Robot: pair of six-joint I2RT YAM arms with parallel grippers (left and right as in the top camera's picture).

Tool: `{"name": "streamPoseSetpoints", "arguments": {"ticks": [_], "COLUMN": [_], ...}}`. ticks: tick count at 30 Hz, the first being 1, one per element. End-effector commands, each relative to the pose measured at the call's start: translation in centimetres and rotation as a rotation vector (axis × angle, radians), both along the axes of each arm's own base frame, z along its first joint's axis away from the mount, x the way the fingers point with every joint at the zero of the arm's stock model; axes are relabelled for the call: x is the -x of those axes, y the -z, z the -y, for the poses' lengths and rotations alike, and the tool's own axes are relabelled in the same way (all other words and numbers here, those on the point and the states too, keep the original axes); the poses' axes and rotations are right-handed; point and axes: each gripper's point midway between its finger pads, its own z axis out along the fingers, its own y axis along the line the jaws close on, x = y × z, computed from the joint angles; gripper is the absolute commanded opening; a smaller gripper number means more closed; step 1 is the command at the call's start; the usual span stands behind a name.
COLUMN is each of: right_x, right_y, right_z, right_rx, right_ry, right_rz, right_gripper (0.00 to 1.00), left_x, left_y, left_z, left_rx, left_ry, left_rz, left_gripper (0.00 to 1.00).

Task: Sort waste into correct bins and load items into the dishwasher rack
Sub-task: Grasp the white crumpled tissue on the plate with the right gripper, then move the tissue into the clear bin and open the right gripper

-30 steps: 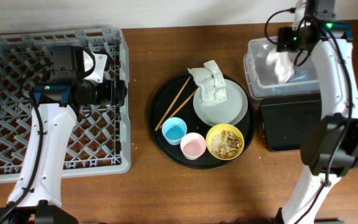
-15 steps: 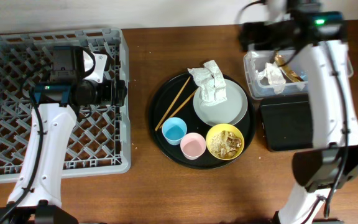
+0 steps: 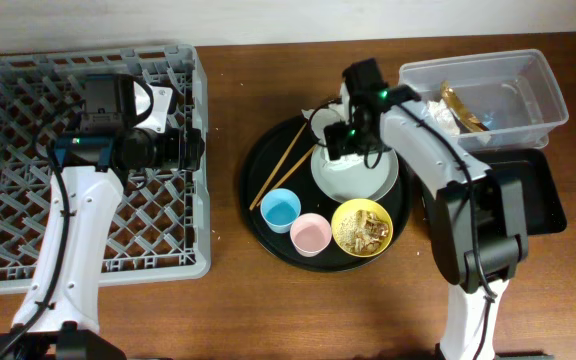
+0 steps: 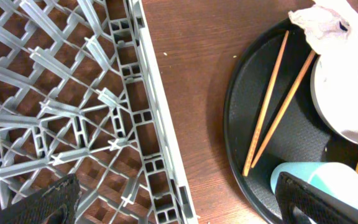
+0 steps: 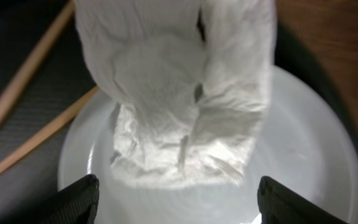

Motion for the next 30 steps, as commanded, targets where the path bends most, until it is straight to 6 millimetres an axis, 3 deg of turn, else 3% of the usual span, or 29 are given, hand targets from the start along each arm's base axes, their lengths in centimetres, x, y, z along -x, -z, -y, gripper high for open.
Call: {"name": "streamPoseSetpoints", "arguments": {"ticks": [1,7,10,12,14,16,18,21,24,28,30], "right_x": [0.3,0.0,-0.2,-0.3,-0.2,-0.2,-0.3,-0.9,-1.9,-2.4,-2.3], "right_y": [1.7,3.5,3.7,3.7,3.7,3.7,2.7,-2.5,-10.9,-20.9,-23.5], "right_z": [0.7,0.6,0.5,0.5,0.5,0.5,0.2,-1.4,-1.5,2.8,6.1], "right_rx": [0.044,0.035,0.031,0.03,0.03,0.03,0.011,-0.079,-0.123,-0.078,-0.028], "right_ry": [0.012,0.012,0.012,0.012,0.012,0.012,0.008,-0.017,-0.002,0.146,0.254], "right_rz": [0.017,0.046,0.059,0.062,0.06,0.059,0.065,0.116,0.243,0.427,0.487], "right_gripper": [0.81,0.74,0.56,0.3,0.16,0.04,0.04,0.04,0.04,0.04,0.04], "left_x": [-0.1,-0.1,-0.1,-0.1,-0.1,-0.1,-0.1,-0.1,-0.1,-0.1,-0.1], "left_y": [-1.4,-1.4,-1.3,-1.4,-1.4,-1.4,-1.3,-1.4,-1.4,-1.3,-1.3], "left_z": [0.5,0.5,0.5,0.5,0.5,0.5,0.5,0.5,0.5,0.5,0.5], "left_rx": [0.015,0.015,0.015,0.015,0.015,0.015,0.015,0.015,0.015,0.015,0.015], "left_ry": [0.009,0.009,0.009,0.009,0.009,0.009,0.009,0.009,0.009,0.009,0.009], "left_rz": [0.034,0.034,0.034,0.034,0.034,0.034,0.034,0.034,0.034,0.034,0.034], "left_gripper": [0.99,0.99,0.99,0.99,0.99,0.99,0.99,0.99,0.99,0.99,0.99]}}
